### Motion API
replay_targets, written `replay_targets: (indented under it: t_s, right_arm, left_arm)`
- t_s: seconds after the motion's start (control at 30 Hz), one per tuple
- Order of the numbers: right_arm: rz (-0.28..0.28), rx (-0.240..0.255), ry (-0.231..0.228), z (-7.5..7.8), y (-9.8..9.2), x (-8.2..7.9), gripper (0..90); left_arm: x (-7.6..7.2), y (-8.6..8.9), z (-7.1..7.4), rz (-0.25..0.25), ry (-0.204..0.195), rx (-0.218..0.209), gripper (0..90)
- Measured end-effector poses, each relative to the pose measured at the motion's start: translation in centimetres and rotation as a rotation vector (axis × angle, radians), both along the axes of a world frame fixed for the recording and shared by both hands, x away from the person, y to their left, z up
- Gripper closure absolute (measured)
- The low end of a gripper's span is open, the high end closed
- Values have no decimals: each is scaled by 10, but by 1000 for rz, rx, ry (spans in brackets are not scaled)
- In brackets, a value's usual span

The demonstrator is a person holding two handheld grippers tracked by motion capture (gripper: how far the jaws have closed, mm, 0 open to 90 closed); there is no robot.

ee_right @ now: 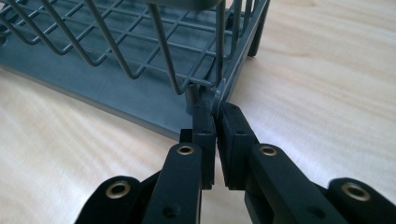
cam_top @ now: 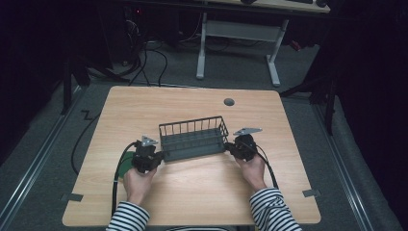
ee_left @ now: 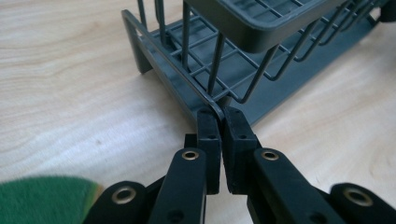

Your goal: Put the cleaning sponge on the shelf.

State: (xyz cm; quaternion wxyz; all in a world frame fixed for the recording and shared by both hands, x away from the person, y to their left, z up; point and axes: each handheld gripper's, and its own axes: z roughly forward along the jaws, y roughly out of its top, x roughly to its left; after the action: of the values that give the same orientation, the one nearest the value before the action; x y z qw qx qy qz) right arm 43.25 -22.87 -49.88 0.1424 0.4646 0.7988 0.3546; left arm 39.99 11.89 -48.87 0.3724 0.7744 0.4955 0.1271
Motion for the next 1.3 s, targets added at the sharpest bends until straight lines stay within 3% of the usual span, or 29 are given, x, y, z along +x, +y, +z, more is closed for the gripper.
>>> replay_targets:
  t_s: [0.2,0.33,0.53,0.6,0.67,0.7,0.73,0.77,0.8,0.83,0.87,0.93,0.97,1.0,1.3]
  right_arm:
    - [-29,10,-7,0,3,16,861]
    - [-45,6,-1,-3,8,30,861]
    - [-53,-16,-7,-7,17,41,862]
    - [-59,-14,-13,-8,19,46,861]
    - [-64,-8,-13,-9,20,47,860]
    - [-62,2,-11,-10,19,52,841]
    - [-66,4,2,-10,18,55,754]
    - [-80,6,18,-11,16,57,650]
    - [-99,27,39,-11,15,57,571]
    - [-99,27,39,-11,15,57,571]
    - [-112,80,47,-12,10,49,491]
    - [-116,91,31,-12,9,43,469]
    - [-117,89,18,-13,8,39,457]
    - [-113,39,22,-12,7,35,424]
    - [-113,23,-6,-3,-17,8,437]
  left_arm:
    - [14,-3,1,58,-3,12,869]
    - [26,0,-4,109,5,-24,864]
    - [36,4,-11,157,-2,-41,860]
    - [40,2,-9,157,-10,0,862]
    - [43,1,-9,160,-10,1,857]
    - [50,1,-8,164,1,3,850]
    - [50,1,-8,164,1,3,826]
    - [50,1,-7,184,24,-20,747]
    - [50,1,-7,184,24,-20,658]
    - [47,0,-7,186,34,-17,658]
    - [38,-2,-7,188,19,-3,533]
    - [34,-1,-7,191,14,1,485]
    - [32,-1,-7,191,16,9,446]
    - [31,-2,-6,185,15,21,389]
    - [5,6,14,104,-29,33,325]
